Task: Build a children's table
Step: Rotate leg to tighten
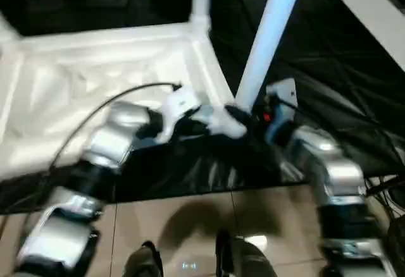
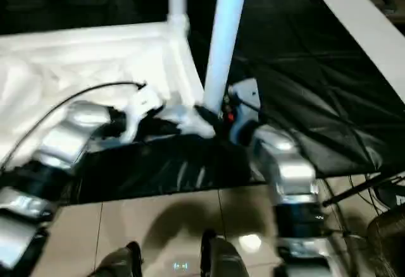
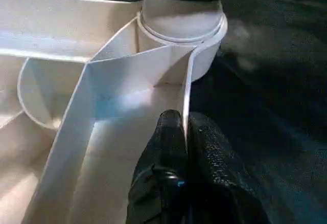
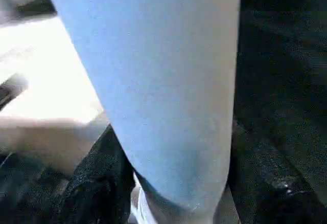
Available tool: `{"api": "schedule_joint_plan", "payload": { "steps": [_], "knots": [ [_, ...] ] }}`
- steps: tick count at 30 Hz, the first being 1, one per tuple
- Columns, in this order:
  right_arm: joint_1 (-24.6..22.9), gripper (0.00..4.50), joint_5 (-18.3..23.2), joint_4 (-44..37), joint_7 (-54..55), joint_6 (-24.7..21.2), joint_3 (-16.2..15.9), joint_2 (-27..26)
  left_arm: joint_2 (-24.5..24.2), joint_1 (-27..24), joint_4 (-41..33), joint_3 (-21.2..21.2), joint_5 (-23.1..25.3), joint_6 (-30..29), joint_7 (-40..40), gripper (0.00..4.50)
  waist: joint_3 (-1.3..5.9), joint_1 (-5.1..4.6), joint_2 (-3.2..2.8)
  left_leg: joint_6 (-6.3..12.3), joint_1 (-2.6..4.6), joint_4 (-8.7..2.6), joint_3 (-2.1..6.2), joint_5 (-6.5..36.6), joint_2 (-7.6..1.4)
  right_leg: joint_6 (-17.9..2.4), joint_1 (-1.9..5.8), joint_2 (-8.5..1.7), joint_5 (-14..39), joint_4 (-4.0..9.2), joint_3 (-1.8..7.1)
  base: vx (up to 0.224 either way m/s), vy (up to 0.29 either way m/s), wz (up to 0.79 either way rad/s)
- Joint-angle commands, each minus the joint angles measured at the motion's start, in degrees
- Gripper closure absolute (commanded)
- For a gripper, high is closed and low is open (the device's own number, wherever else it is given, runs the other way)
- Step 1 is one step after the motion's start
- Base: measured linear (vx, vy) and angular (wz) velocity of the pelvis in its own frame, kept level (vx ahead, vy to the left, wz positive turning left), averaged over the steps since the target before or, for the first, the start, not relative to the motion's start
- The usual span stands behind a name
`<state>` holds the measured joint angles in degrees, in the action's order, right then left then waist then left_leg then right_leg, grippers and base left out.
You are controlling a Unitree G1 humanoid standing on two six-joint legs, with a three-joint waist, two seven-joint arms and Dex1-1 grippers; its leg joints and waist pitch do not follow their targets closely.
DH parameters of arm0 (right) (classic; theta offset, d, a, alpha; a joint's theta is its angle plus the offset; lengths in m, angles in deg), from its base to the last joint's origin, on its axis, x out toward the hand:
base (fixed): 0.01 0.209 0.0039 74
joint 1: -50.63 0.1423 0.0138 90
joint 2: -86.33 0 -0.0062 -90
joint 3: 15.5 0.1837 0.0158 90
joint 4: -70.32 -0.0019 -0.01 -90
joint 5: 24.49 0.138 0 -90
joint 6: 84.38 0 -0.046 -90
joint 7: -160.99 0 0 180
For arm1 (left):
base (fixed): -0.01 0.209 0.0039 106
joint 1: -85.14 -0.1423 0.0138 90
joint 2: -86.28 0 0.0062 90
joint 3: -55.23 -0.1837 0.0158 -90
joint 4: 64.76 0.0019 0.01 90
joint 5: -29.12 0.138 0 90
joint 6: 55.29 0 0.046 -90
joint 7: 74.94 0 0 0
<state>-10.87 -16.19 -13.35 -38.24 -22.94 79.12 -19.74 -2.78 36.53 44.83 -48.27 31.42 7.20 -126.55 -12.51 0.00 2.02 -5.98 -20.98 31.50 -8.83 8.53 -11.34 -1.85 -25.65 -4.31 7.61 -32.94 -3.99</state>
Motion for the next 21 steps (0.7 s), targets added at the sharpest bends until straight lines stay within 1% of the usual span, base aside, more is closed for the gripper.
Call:
{"api": "schedule_joint_plan", "payload": {
  "steps": [1, 2, 3, 4, 5, 6, 7, 8, 9, 10, 11, 12, 13, 15, 16, 17, 18, 19, 20, 21],
  "knots": [
    [0.0, 2.39, 1.3, 2.8, 3.3, -1.9, -4.5, -6.4, 4.3, 0.7, -0.5, 0.2, 0.7, -2.6, 8.9, 4.5, 4.85, 0.24, 0.0, 1.64, 0.04, -3.46, -0.11, 13.0, -0.25, -4.8, 3.42, -3.14, 31.5, 5.08, 2.21, 0.0, 0.0, 0.0],
    [0.0, 2.39, 0.9, 3.1, 3.7, -1.1, -4.7, -6.7, 4.6, 0.6, -0.8, 0.1, 0.9, -2.8, 9.2, 4.5, 4.91, 0.21, -0.01, 1.71, 0.0, -3.44, -0.17, 13.0, -0.24, -5.0, 3.45, -2.99, 30.1, 4.94, 2.2, 0.0, 0.0, 0.0],
    [0.0, 2.39, 0.6, 3.3, 4.3, -0.4, -4.8, -7.1, 4.9, 0.5, -1.1, -0.1, 1.0, -3.1, 9.5, 4.5, 4.93, 0.22, -0.04, 2.13, 0.17, -3.37, -0.37, 13.3, -0.28, -5.3, 3.3, -2.87, 27.8, 4.88, 2.34, 0.0, 0.0, 0.0],
    [-0.3, 2.05, -0.5, 3.2, 5.5, 0.8, -4.7, -8.0, 5.3, 0.2, -2.0, -0.5, 1.4, -3.7, 9.6, 4.5, 5.0, 0.19, -0.05, 2.5, 0.12, -3.35, -0.46, 13.1, -0.3, -6.0, 3.37, -2.86, 25.3, 4.6, 2.48, 0.0, 0.0, 0.0],
    [-0.5, 1.84, -0.7, 3.1, 5.6, 1.7, -4.6, -8.1, 5.1, 0.0, -2.2, -0.9, 1.5, -3.4, 9.0, 4.5, 5.05, 0.2, -0.01, 2.78, -0.15, -3.38, -0.44, 12.5, -0.21, -6.5, 3.67, -2.72, 23.2, 4.33, 2.44, 0.0, 0.0, 0.0],
    [-0.7, 1.71, -0.9, 3.0, 5.9, 2.1, -4.5, -8.3, 5.0, -0.1, -2.5, -1.1, 1.6, -3.3, 8.6, 4.5, 5.1, 0.25, -0.04, 2.99, -0.13, -3.34, -0.49, 12.3, -0.21, -6.8, 3.7, -2.73, 22.4, 4.3, 2.49, 0.0, 0.0, 0.0],
    [-1.0, 1.66, -0.8, 2.9, 5.3, 2.9, -4.3, -7.8, 4.5, -0.4, -2.9, -1.5, 1.4, -3.0, 7.7, 4.5, 5.04, 0.23, -0.22, 3.29, -0.14, -3.29, -0.52, 12.1, -0.21, -7.3, 3.71, -2.77, 21.1, 4.14, 2.56, 0.0, 0.0, 0.0],
    [-1.4, 1.66, -0.6, 2.8, 4.2, 3.9, -4.4, -7.1, 4.0, -0.8, -3.4, -1.8, 1.1, -2.6, 6.6, 4.5, 5.12, 0.22, -0.16, 3.5, -0.1, -3.24, -0.59, 11.8, -0.22, -7.8, 3.79, -2.72, 20.1, 4.07, 2.59, 0.0, 0.0, 0.0],
    [-1.7, 1.55, -0.9, 2.5, 3.3, 4.8, -4.6, -6.2, 3.7, -1.2, -4.0, -1.9, 0.8, -2.8, 5.7, 4.5, 5.14, 0.23, -0.19, 3.77, -0.16, -3.2, -0.62, 11.8, -0.24, -8.1, 3.88, -2.78, 19.7, 4.04, 2.62, 0.0, 0.0, 0.0],
    [-2.3, 1.4, -1.2, 2.1, 1.0, 6.3, -5.0, -4.0, 3.0, -1.8, -4.6, -2.1, 0.5, -2.5, 4.4, 4.5, 5.13, 0.27, -0.24, 3.84, -0.19, -3.18, -0.6, 11.7, -0.25, -8.2, 3.93, -2.78, 19.6, 4.03, 2.6, 0.0, 0.0, 0.0],
    [-2.3, 1.31, -1.2, 2.1, 0.9, 6.4, -5.0, -3.9, 3.0, -1.9, -4.6, -2.1, 0.5, -2.5, 4.4, 4.5, 5.25, 0.28, -0.18, 4.12, -0.35, -3.08, -0.61, 10.9, -0.22, -8.7, 4.2, -2.75, 18.1, 3.82, 2.66, 0.0, 0.0, 0.0],
    [-2.6, 1.27, -0.7, 1.8, -1.0, 7.4, -4.9, -2.7, 2.4, -2.2, -4.9, -2.3, 0.5, -2.4, 3.7, 4.5, 5.28, 0.29, -0.26, 4.35, -0.44, -3.06, -0.61, 10.4, -0.24, -8.9, 4.27, -2.8, 17.2, 3.73, 2.67, 0.0, 0.0, 0.0],
    [-3.3, 1.21, 0.9, 1.0, -5.7, 8.4, -4.1, 0.3, 1.0, -3.0, -5.0, -2.9, 0.5, -0.8, 2.1, 4.5, 5.28, 0.27, -0.2, 5.03, -0.43, -2.98, -0.65, 9.8, -0.23, -9.7, 4.34, -2.71, 15.8, 3.64, 2.67, 0.0, 0.0, 0.0],
    [-3.8, 0.95, 1.9, 0.4, -8.6, 8.8, -3.6, 2.4, 0.1, -3.4, -4.9, -3.2, 0.5, 0.4, 1.0, 4.5, 5.34, 0.29, -0.14, 5.84, -0.45, -2.87, -0.72, 9.0, -0.23, -10.6, 4.53, -2.67, 14.2, 3.49, 2.74, 0.0, 0.0, 0.0],
    [-4.9, 0.86, 2.6, -0.4, -13.7, 9.7, -3.2, 6.6, -1.3, -4.1, -4.2, -3.5, 0.1, 3.3, -1.7, 4.5, 5.36, 0.37, -0.09, 6.48, -0.42, -2.78, -0.74, 8.4, -0.29, -10.9, 4.61, -2.59, 13.1, 3.4, 2.77, 0.0, 0.0, 0.0],
    [-4.9, 0.86, 2.6, -0.4, -13.7, 9.7, -3.2, 6.6, -1.3, -4.1, -4.2, -3.5, 0.1, 3.3, -1.7, 4.5, 5.35, 0.43, -0.08, 6.81, -0.44, -2.71, -0.78, 8.1, -0.28, -11.2, 4.63, -2.58, 12.5, 3.33, 2.77, 0.0, 0.0, 0.0],
    [-5.5, 0.64, 3.0, -0.7, -16.7, 10.4, -3.0, 8.8, -2.1, -4.4, -3.8, -3.8, 0.0, 4.9, -3.3, 4.5, 5.36, 0.44, 0.02, 7.03, -0.54, -2.7, -0.79, 7.9, -0.24, -11.4, 4.74, -2.58, 12.2, 3.28, 2.79, 0.0, 0.0, 0.0],
    [-5.9, 0.53, 3.8, -1.0, -20.8, 11.0, -2.7, 11.6, -3.2, -4.7, -3.1, -4.2, -0.7, 7.7, -6.2, 4.5, 5.39, 0.38, 0.01, 7.18, -0.77, -2.69, -0.75, 8.0, -0.26, -11.4, 4.82, -2.85, 13.8, 3.39, 2.7, 0.0, 0.0, 0.0],
    [-5.9, 0.53, 3.8, -1.0, -20.8, 11.0, -2.7, 11.6, -3.2, -4.7, -3.1, -4.2, -0.7, 7.7, -6.2, 4.5, 5.39, 0.38, 0.01, 7.18, -0.77, -2.69, -0.75, 8.0, -0.26, -11.4, 4.82, -2.85, 13.8, 3.39, 2.7, 0.0, 0.0, 0.0],
    [-6.2, 0.4, 4.8, -1.0, -24.4, 11.6, -2.6, 14.2, -4.3, -5.1, -2.6, -4.5, -1.4, 9.9, -8.9, 4.5, 5.36, 0.53, 0.02, 7.48, -0.48, -2.65, -0.81, 8.6, -0.29, -11.3, 4.7, -2.81, 15.7, 3.63, 2.72, 0.0, 0.0, 0.0]
  ]
}}
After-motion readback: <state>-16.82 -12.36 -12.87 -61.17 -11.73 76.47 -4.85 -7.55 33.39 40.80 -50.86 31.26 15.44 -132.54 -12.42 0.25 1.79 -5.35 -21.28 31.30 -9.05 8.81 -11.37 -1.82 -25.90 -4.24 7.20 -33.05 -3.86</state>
